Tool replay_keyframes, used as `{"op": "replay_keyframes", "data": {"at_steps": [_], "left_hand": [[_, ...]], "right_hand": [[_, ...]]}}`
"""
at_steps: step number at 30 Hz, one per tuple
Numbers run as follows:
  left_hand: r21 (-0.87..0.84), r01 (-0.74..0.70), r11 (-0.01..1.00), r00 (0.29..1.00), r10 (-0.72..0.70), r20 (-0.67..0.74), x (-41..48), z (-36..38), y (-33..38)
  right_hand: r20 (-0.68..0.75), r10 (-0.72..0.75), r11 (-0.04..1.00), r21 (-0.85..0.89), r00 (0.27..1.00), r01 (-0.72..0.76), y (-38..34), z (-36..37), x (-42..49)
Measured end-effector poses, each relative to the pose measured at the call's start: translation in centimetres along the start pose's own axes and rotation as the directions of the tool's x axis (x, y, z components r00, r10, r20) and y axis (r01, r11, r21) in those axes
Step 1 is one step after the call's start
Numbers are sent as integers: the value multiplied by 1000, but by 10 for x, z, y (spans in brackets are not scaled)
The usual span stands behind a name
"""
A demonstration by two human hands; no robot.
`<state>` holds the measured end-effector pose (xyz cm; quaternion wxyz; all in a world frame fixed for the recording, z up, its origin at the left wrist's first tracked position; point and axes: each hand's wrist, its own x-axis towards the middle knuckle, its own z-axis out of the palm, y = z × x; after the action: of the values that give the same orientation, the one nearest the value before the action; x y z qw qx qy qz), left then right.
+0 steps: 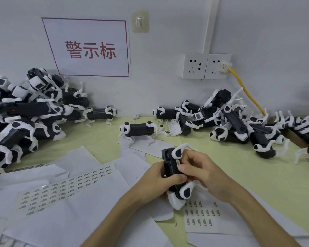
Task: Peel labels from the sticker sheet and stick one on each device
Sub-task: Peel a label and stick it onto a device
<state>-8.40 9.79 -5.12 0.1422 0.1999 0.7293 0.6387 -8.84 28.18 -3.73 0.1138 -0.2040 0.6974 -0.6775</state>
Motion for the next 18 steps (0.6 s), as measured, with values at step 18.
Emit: {"op": "replay_keyframes", "data": {"at_steps": [18], "left_hand": [[-276,154,949,988,-140,68,5,-8,0]], "right_hand": [[-271,-255,945,-274,928,179,-6,-4,0]]}}
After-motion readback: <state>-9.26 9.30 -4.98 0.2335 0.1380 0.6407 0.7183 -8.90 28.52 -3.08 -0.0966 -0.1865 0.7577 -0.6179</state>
